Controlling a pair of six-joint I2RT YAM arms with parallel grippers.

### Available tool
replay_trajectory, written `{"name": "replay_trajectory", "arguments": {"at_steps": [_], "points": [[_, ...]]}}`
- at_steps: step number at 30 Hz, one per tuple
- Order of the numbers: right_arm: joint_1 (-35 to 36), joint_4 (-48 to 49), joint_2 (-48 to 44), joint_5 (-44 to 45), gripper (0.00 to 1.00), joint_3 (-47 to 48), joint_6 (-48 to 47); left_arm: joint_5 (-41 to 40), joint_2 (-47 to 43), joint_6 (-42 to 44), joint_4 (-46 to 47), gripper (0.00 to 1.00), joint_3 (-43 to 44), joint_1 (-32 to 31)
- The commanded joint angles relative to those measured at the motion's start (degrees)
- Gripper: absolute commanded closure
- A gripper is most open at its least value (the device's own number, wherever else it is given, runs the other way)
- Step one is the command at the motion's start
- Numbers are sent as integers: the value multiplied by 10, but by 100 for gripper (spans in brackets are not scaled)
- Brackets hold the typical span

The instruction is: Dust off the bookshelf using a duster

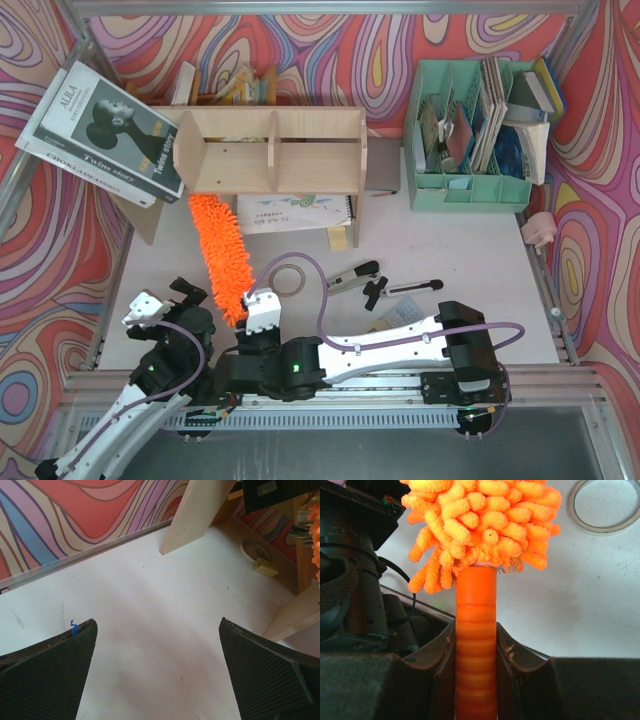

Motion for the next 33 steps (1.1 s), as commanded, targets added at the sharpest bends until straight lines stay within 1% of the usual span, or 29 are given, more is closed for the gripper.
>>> {"name": "replay_trajectory", "arguments": {"at_steps": [1, 4, 8, 9, 10, 11, 14, 17, 21, 25, 29, 33], "points": [[-3, -14, -36, 38, 100, -3, -48, -10, -6, 6, -2, 1, 8, 3], [-3, -14, -57, 32, 100, -30, -86, -10, -6, 6, -2, 1, 8, 3], [1, -40, -98, 12, 100, -74, -103, -10, -6, 8, 0, 2, 8, 3], [5, -31, -105, 1, 100, -91, -133, -9, -6, 9, 1, 2, 7, 3], [9, 3, -118, -20, 100, -113, -187, -9, -6, 9, 1, 1, 7, 3], [16, 15, -126, -33, 100, -127, -215, -9, -6, 10, 1, 1, 7, 3], [36, -82, -146, -8, 100, -144, -177, -9, -6, 10, 1, 1, 7, 3], [57, -134, -193, 8, 100, -183, -155, -9, -6, 11, 2, 2, 7, 3], [84, -136, -276, 11, 100, -249, -161, -10, -6, 13, 4, 1, 7, 3], [110, -106, -334, -5, 100, -295, -213, -10, -6, 14, 6, 2, 6, 3], [133, -122, -365, -13, 100, -308, -240, -7, -6, 22, 14, 2, 5, 3], [159, -166, -381, 5, 100, -290, -250, -8, -6, 23, 15, 1, 5, 3]]}}
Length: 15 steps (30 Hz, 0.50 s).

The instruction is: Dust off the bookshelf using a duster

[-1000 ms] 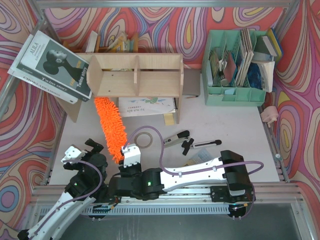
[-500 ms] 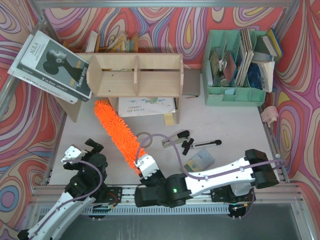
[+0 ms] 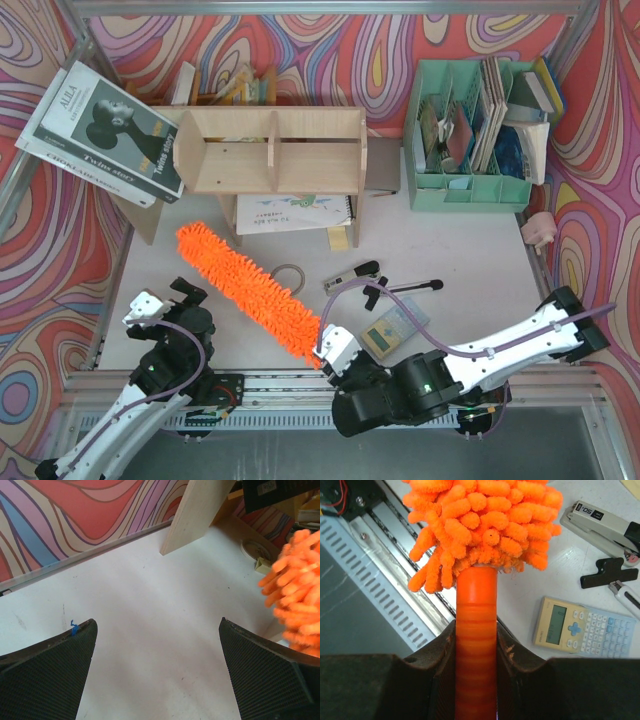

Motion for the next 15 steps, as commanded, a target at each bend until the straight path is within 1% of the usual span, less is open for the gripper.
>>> {"name": "replay_trajectory", "arguments": {"at_steps": [1, 4, 6, 11, 15], "points": [[28, -45, -28, 46, 100, 21, -31, -8, -6, 12, 10, 1, 4, 3], [40, -51, -49, 54, 100, 32, -57, -8, -6, 12, 10, 1, 5, 3], [46, -36, -67, 51, 100, 31, -84, -8, -6, 12, 10, 1, 4, 3], [50, 14, -101, 30, 100, 32, -173, -7, -6, 15, 12, 1, 4, 3], [50, 84, -127, 47, 100, 39, -244, -6, -6, 17, 15, 2, 4, 3]]}}
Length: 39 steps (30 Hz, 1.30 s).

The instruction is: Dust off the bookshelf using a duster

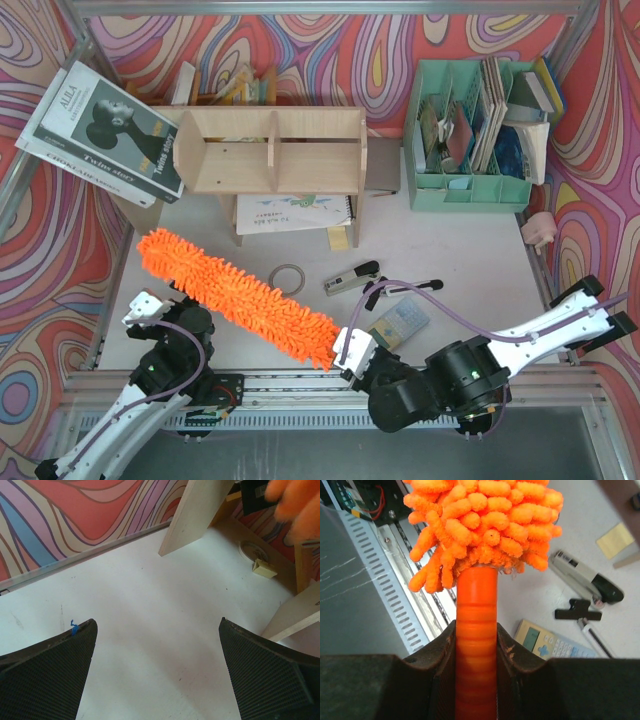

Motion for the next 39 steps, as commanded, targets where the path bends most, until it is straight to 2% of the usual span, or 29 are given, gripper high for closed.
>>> {"name": "replay_trajectory", "arguments": {"at_steps": [1, 7, 10, 12, 14, 15, 17, 18, 19, 20, 25, 28, 32, 36, 37, 39], "points": [[5, 121, -36, 43, 100, 24, -118, -6, -6, 12, 6, 1, 3, 3], [5, 275, -76, 107, 100, -5, -217, -5, -6, 14, 8, 1, 3, 3], [5, 308, -72, 186, 100, 0, -223, -5, -6, 19, 13, 1, 2, 3], [5, 286, -66, 256, 100, 16, -189, -4, -6, 23, 18, 2, 1, 3], [5, 204, -58, 328, 100, 47, -97, -3, -6, 26, 21, 1, 0, 3], [5, 127, -53, 361, 100, 67, 26, -3, -6, 26, 22, 1, -1, 3], [5, -97, -49, 387, 100, 98, 230, -2, -6, 29, 24, 1, -1, 3], [4, -170, -53, 390, 100, 105, 318, -2, -6, 29, 25, 2, -1, 3], [4, -198, -57, 392, 100, 104, 356, -2, -6, 29, 25, 1, -1, 3], [4, -190, -66, 397, 100, 93, 346, -1, -5, 30, 26, 1, -1, 3], [2, 99, -135, 458, 100, 11, 78, 3, -4, 42, 41, 1, -5, 3], [0, 128, -199, 476, 100, -13, 62, 3, -4, 43, 41, 2, -5, 2], [1, 195, -249, 477, 100, -45, -13, 3, -3, 43, 44, 1, -5, 3], [-13, 202, -227, 477, 100, -46, -33, 3, -2, 48, 51, 1, -7, 3], [-30, 193, -221, 477, 100, -45, -25, 3, -1, 50, 53, 1, -8, 3], [-73, 243, -211, 476, 100, -60, -76, 4, 0, 52, 57, 1, -9, 3]]}}
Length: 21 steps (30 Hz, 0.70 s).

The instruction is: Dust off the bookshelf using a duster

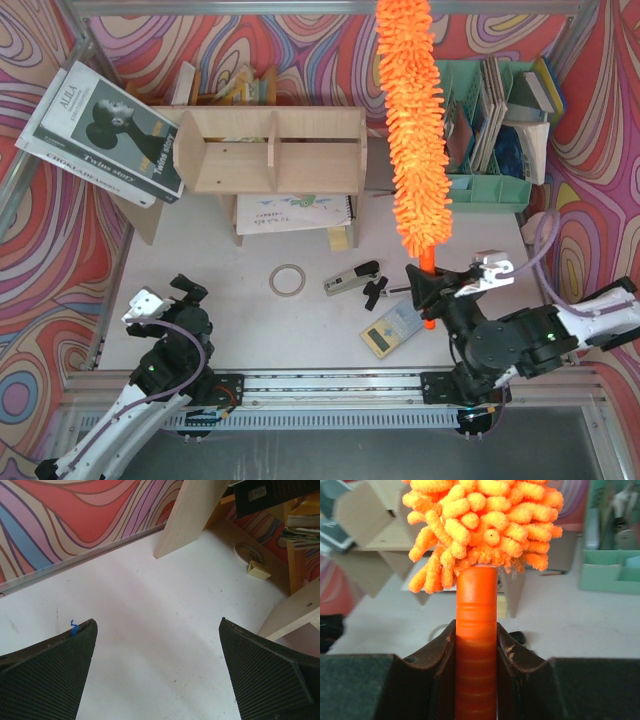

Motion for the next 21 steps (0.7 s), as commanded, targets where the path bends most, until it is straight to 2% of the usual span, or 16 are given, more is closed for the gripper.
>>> {"name": "replay_trajectory", "arguments": {"at_steps": [1, 7, 10, 12, 14, 17, 21], "points": [[-72, 89, 37, 30, 100, -19, -87, 0, 0, 15, 16, 1, -7, 3], [-187, 41, 108, -12, 100, 21, -69, 0, 4, 17, 21, 1, -9, 3], [-318, -63, 147, -135, 100, 62, 30, 1, 4, 19, 25, 1, -9, 3], [-428, -56, 170, -233, 100, 66, 11, 1, 5, 21, 27, 2, -10, 3], [-501, -19, 187, -323, 100, 56, -16, 2, 4, 22, 28, 1, -10, 4], [-555, 28, 192, -411, 100, 41, -38, 2, 3, 20, 25, 1, -10, 5], [-565, 45, 200, -447, 100, 39, -54, 2, -1, 20, 23, 2, -11, 5]]}}
